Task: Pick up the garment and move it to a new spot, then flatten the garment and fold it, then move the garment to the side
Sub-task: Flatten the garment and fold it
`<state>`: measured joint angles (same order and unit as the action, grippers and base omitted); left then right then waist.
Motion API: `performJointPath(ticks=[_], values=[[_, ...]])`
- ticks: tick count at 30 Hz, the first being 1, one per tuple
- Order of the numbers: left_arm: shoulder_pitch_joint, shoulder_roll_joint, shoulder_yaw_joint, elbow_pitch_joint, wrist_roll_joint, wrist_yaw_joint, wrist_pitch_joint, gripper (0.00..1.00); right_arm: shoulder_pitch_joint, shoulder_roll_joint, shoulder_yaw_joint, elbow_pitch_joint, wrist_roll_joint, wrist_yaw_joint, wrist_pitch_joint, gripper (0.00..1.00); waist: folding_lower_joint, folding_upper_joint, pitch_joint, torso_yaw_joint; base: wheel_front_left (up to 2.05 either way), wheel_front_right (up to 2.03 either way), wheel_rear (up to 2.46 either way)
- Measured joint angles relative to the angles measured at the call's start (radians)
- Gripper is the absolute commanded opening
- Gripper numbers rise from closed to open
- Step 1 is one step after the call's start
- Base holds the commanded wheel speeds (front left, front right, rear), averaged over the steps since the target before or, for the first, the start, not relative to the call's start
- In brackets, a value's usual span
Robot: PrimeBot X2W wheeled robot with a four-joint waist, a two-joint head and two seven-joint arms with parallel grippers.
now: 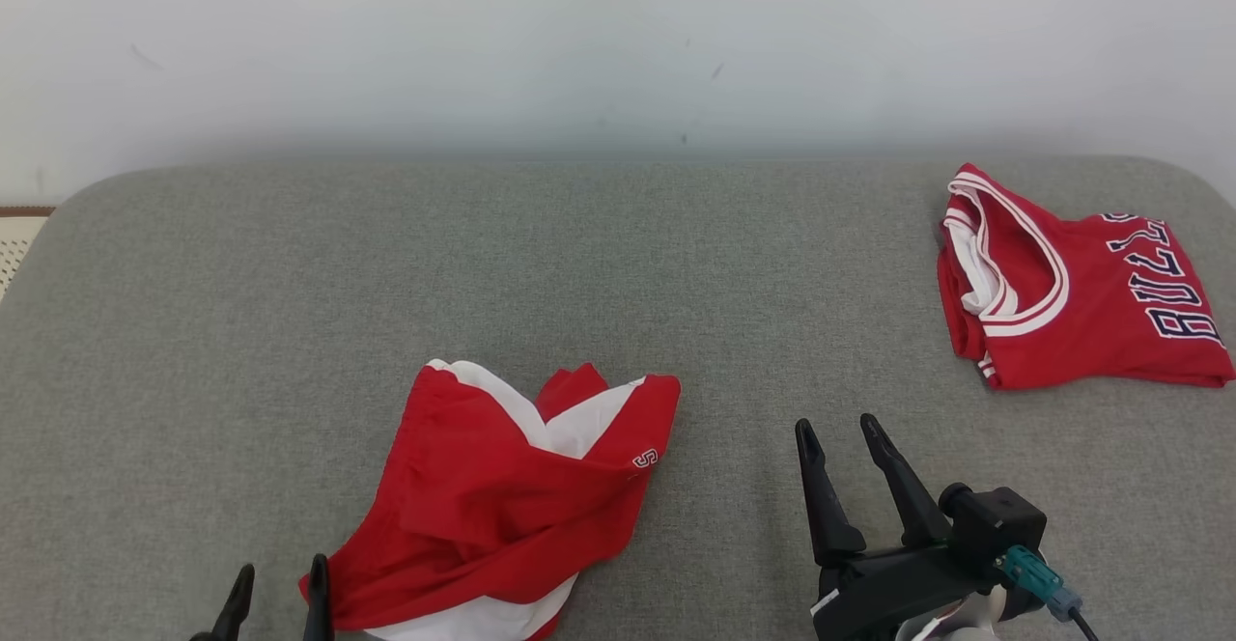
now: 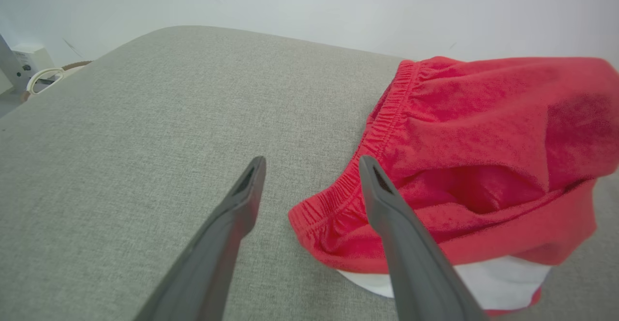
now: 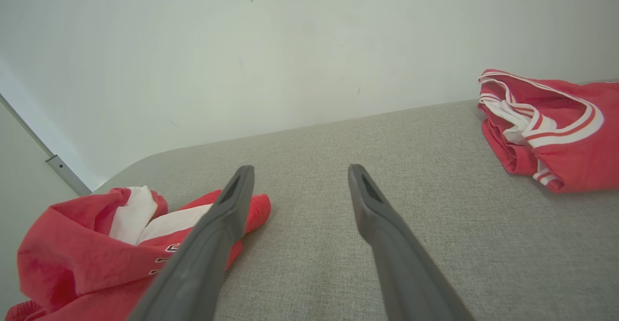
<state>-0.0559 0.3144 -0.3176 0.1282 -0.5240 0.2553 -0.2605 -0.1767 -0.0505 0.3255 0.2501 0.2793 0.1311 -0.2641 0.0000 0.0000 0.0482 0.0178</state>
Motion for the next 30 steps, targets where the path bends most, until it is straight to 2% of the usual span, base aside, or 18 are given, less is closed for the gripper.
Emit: performJointPath(ticks=[6,14,19,30], values=[[-0.001,-0.008,0.026,-0.037,0.045,-0.025,0.000,1.00,0.000,0.000,0.001,-0.001,0.000,0.000,0.000,1.00,0.0000,0.0000,0.002,0.001,0.00,0.00,0.00],[-0.005,-0.042,0.058,-0.144,0.123,-0.026,0.000,1.00,-0.003,0.000,0.017,0.024,0.008,0.000,0.000,1.00,0.0000,0.0000,0.002,0.004,0.00,0.00,0.00],[0.015,-0.060,0.099,-0.164,0.151,-0.035,0.000,1.00,-0.007,0.000,0.030,0.045,0.014,0.000,0.001,1.00,0.0000,0.0000,-0.005,0.010,0.00,0.00,0.00],[0.009,-0.069,0.072,-0.114,0.168,-0.131,0.000,1.00,-0.018,0.000,0.045,0.054,0.018,0.000,0.001,1.00,0.0000,0.0000,-0.012,-0.001,0.00,0.00,0.00]])
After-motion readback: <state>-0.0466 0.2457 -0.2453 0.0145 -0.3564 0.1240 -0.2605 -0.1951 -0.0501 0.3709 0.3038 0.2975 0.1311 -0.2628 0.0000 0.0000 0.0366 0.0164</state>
